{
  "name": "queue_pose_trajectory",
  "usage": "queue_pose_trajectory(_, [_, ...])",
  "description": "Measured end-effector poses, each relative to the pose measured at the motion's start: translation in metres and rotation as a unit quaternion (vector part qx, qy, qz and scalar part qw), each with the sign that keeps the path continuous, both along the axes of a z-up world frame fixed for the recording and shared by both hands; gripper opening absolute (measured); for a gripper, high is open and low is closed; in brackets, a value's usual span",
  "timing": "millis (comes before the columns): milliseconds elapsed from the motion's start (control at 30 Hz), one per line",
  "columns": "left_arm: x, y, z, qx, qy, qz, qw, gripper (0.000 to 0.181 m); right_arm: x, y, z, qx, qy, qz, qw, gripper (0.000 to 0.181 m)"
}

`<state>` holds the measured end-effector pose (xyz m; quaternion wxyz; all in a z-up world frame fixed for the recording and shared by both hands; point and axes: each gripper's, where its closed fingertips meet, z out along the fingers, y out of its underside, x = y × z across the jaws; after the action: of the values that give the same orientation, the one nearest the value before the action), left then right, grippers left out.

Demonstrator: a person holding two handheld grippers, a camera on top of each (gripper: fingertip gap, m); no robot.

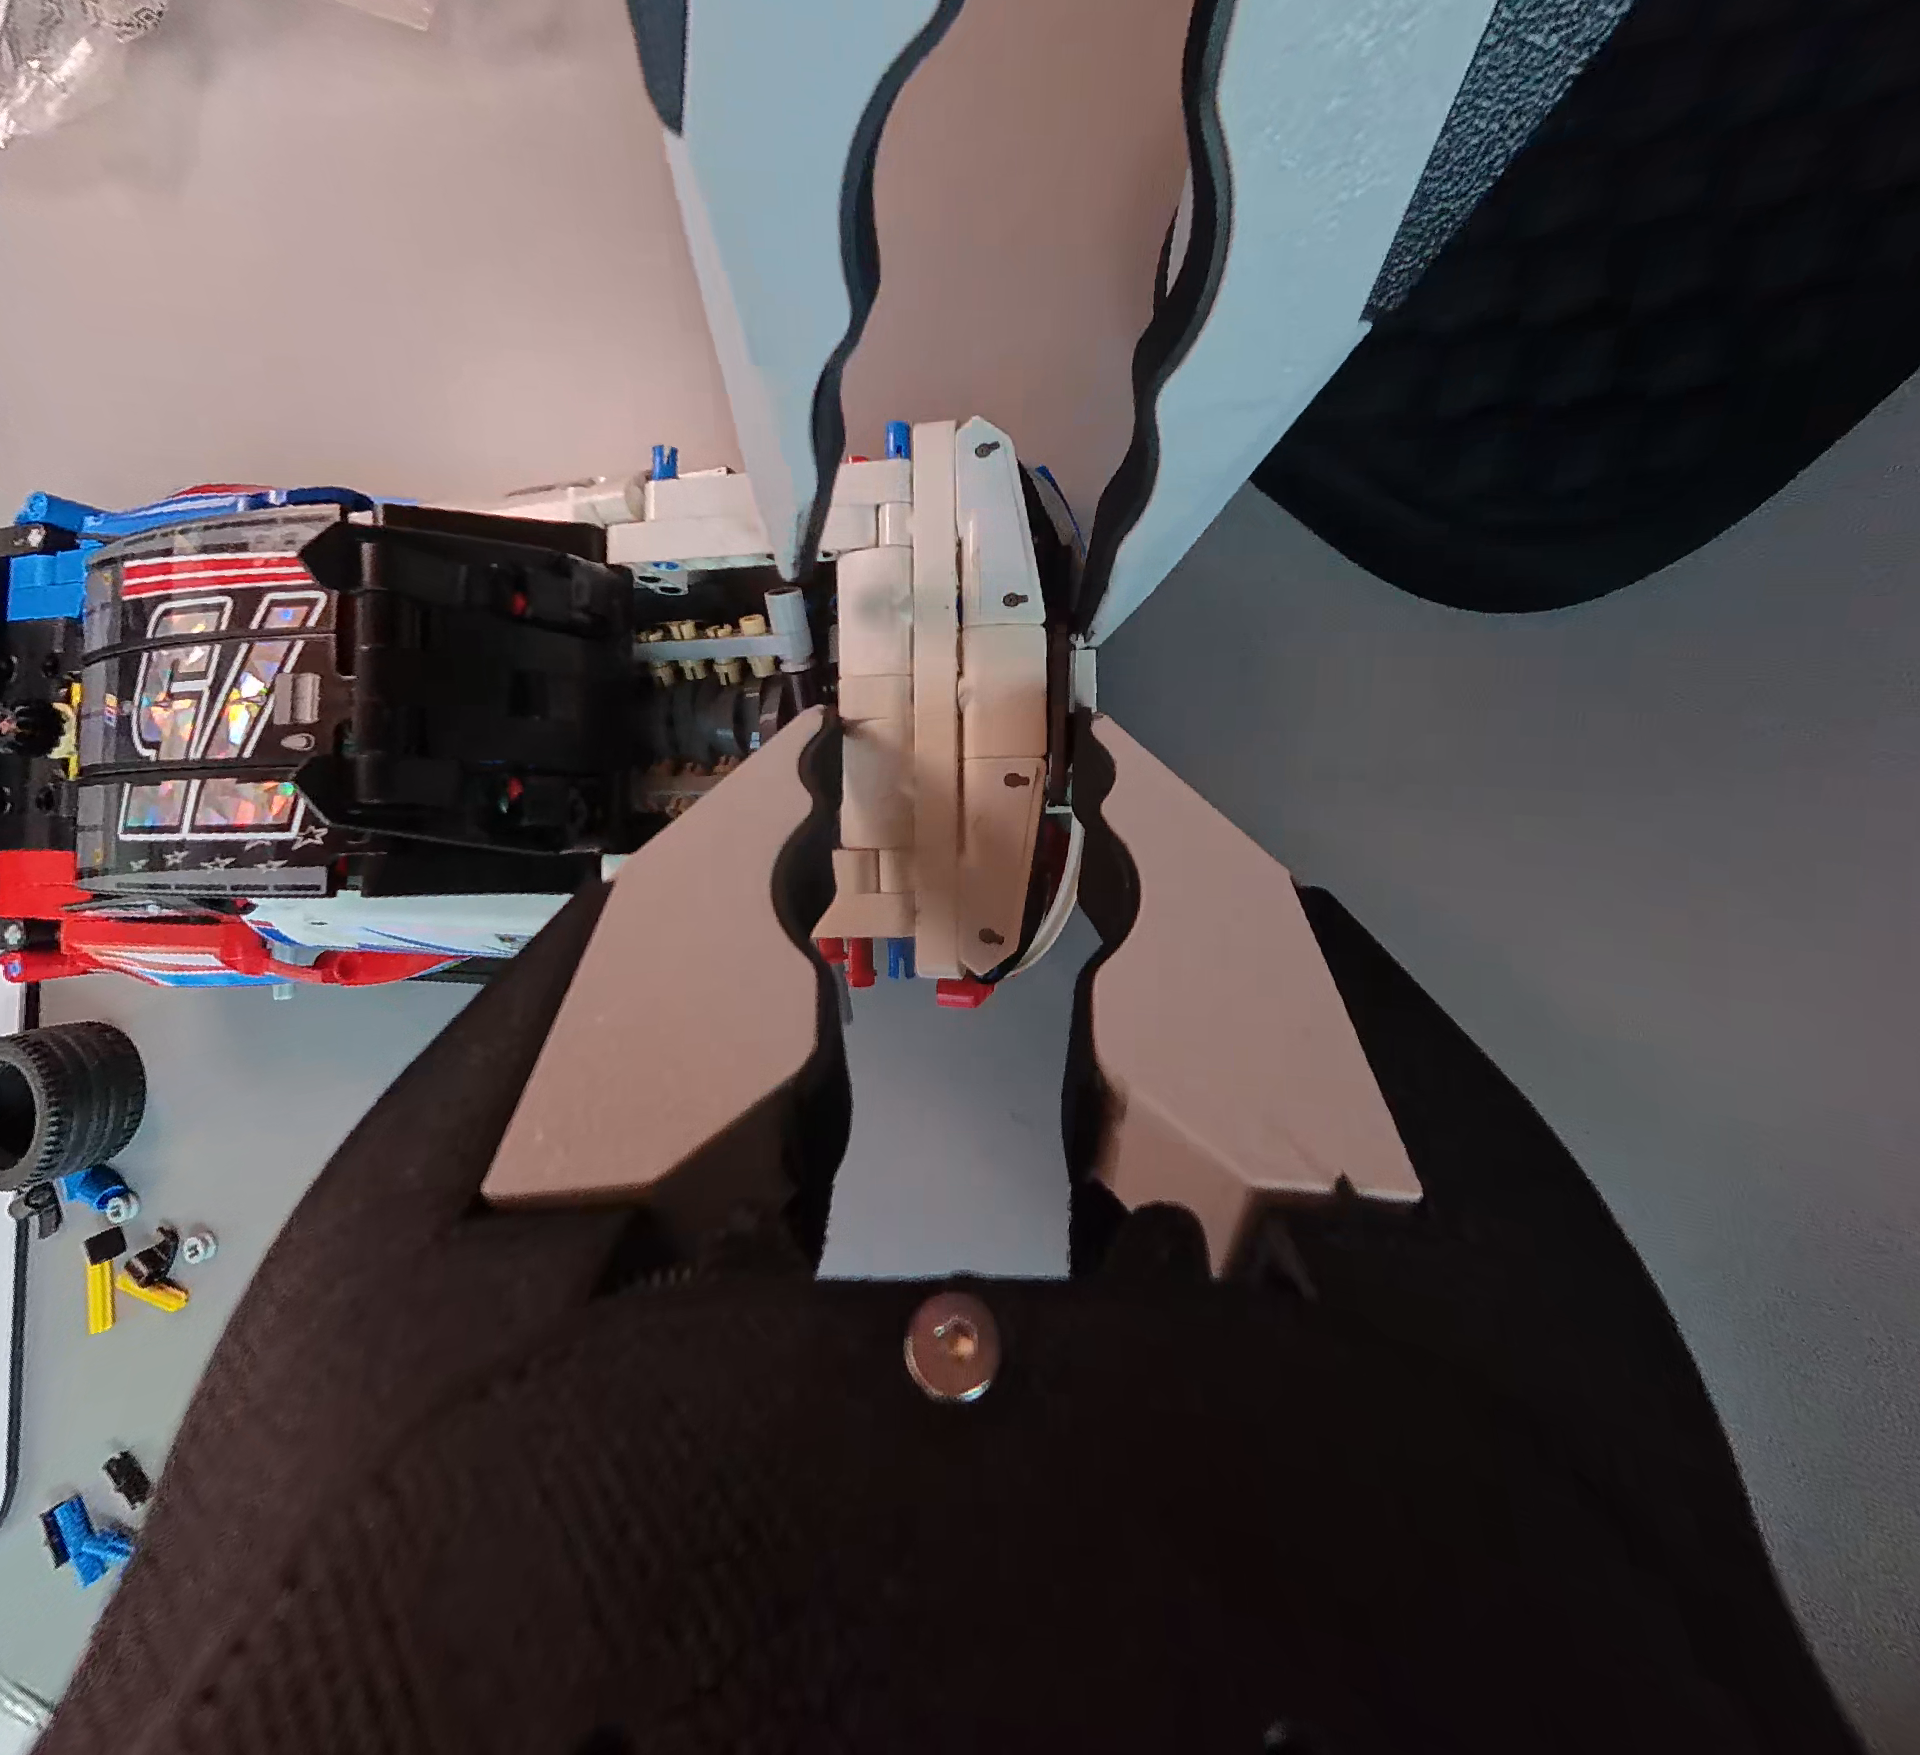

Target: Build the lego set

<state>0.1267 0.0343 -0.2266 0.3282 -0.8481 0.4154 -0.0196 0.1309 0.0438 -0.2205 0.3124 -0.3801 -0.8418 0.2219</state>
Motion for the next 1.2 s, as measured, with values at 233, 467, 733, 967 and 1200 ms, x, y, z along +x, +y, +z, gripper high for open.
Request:
queue_pose_trajectory(233, [-0.002,-0.001,0.0,0.015,-0.016,-0.013,1.0,0.043,-0.004,-0.003,-0.006,-0.041,-0.07,0.02,0.997,0.046])
queue_pose_trajectory(467, [-0.006,-0.003,0.001,0.041,-0.043,-0.035,0.998,0.043,-0.008,-0.005,-0.009,-0.067,-0.145,0.023,0.987,0.044])
queue_pose_trajectory(733, [-0.034,-0.016,0.008,0.061,-0.075,0.017,0.995,0.051,-0.01,-0.005,-0.01,-0.057,-0.185,0.016,0.981,0.043])
queue_pose_trajectory(967, [-0.035,-0.018,0.007,0.068,-0.112,0.036,0.991,0.055,-0.012,-0.005,-0.01,-0.064,-0.197,-0.015,0.978,0.043])
queue_pose_trajectory(1200, [-0.034,-0.015,0.008,0.088,-0.133,0.059,0.985,0.057,-0.014,-0.006,-0.01,-0.072,-0.2,-0.061,0.975,0.044])
